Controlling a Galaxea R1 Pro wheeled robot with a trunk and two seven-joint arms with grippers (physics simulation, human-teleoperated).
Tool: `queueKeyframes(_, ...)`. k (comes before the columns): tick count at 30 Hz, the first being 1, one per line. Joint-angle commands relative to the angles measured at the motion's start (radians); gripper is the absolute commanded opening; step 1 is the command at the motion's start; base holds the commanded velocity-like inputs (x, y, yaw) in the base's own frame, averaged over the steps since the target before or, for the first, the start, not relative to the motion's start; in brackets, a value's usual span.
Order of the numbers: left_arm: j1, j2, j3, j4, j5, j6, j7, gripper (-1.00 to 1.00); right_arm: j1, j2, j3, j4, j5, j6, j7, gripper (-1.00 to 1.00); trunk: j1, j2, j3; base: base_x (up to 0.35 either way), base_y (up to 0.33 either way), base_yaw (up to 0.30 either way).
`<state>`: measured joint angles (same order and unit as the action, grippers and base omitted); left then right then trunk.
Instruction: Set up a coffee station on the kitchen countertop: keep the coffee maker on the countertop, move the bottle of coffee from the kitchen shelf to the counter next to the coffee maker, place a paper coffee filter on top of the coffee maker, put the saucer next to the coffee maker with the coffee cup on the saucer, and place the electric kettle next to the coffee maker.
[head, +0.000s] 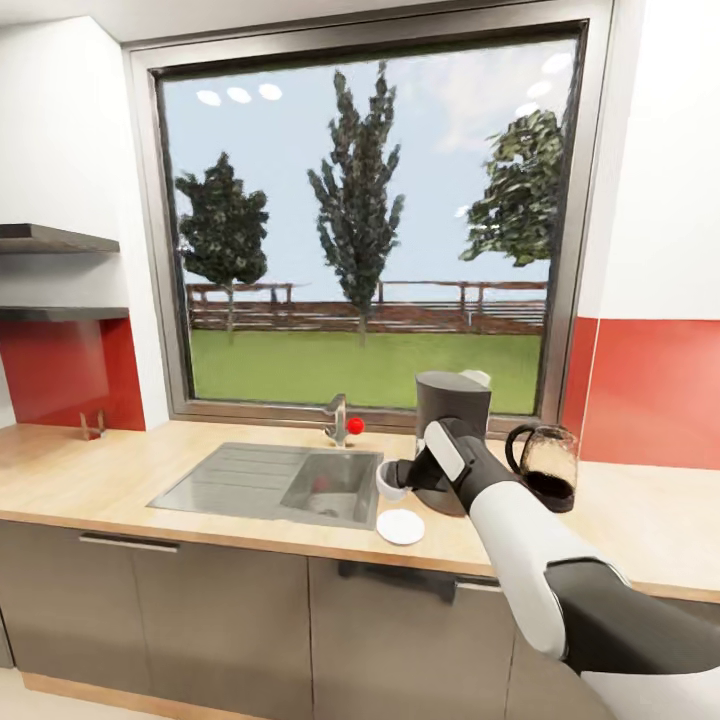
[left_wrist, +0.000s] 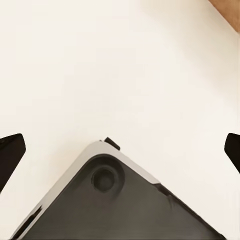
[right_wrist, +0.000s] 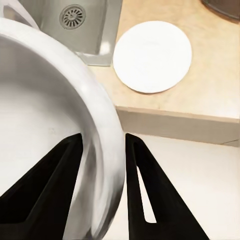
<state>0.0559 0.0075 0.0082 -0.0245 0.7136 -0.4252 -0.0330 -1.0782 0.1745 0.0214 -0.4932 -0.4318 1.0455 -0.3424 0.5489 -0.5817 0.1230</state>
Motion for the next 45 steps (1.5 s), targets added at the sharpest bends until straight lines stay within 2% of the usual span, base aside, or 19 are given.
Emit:
queueKeyframes(1, 0.001, 0.001, 0.000, -0.002, 0.005, -0.001, -0.004, 1.00, 0.000, 0.000, 0.003, 0.003, -0.011, 0.002, -0.010, -1.00, 0.001, 0.000, -0.002, 0.334, 0.000, 0.000)
queueKeyframes(4, 0.001, 0.005, 0.000, -0.002, 0.005, 0.000, -0.004, 1.00, 0.000, 0.000, 0.010, 0.028, -0.004, 0.002, -0.014, -1.00, 0.001, 0.000, -0.003, 0.103, 0.000, 0.015)
queueKeyframes(6, 0.001, 0.015, -0.001, -0.002, 0.006, -0.001, -0.004, 1.00, 0.000, 0.000, 0.010, 0.033, 0.028, 0.002, -0.019, -1.00, 0.001, 0.000, -0.004, 0.021, 0.000, 0.003)
queueKeyframes(10, 0.001, 0.020, -0.002, -0.002, 0.006, -0.001, -0.004, 1.00, 0.000, -0.021, 0.009, 0.034, 0.050, 0.002, -0.019, -1.00, 0.001, 0.000, -0.004, 0.004, 0.000, 0.001)
queueKeyframes(17, 0.001, 0.020, -0.001, -0.001, 0.007, -0.001, -0.004, 1.00, 0.000, -0.029, 0.010, 0.039, 0.052, 0.002, -0.020, -1.00, 0.001, 0.000, -0.004, 0.000, 0.000, 0.000)
queueKeyframes(24, 0.001, 0.027, -0.001, 0.005, 0.009, -0.006, -0.004, 1.00, 0.000, -0.026, 0.009, 0.191, 0.052, 0.002, -0.007, -1.00, 0.001, 0.000, -0.004, 0.000, 0.000, 0.000)
queueKeyframes(26, 0.001, 0.032, -0.001, 0.007, 0.009, -0.006, -0.004, 1.00, 0.000, -0.025, 0.009, 0.197, 0.052, 0.002, -0.006, -1.00, 0.001, 0.000, -0.004, 0.000, 0.000, 0.000)
queueKeyframes(31, 0.001, 0.051, -0.002, 0.012, 0.009, -0.003, -0.004, 1.00, 0.000, -0.024, 0.008, 0.203, 0.048, 0.002, 0.002, -1.00, 0.020, -0.035, -0.019, 0.000, 0.000, 0.000)
queueKeyframes(36, 0.001, 0.054, -0.002, 0.011, 0.009, -0.003, -0.004, 1.00, 0.000, -0.022, 0.007, 0.203, 0.050, 0.002, 0.005, -1.00, 0.039, -0.070, -0.035, 0.000, 0.000, 0.000)
queueKeyframes(45, 0.001, 0.055, -0.002, 0.012, 0.010, -0.001, -0.003, 1.00, 0.000, -0.021, 0.007, 0.196, 0.052, 0.002, 0.028, -1.00, 0.039, -0.070, -0.035, 0.060, 0.000, 0.000)
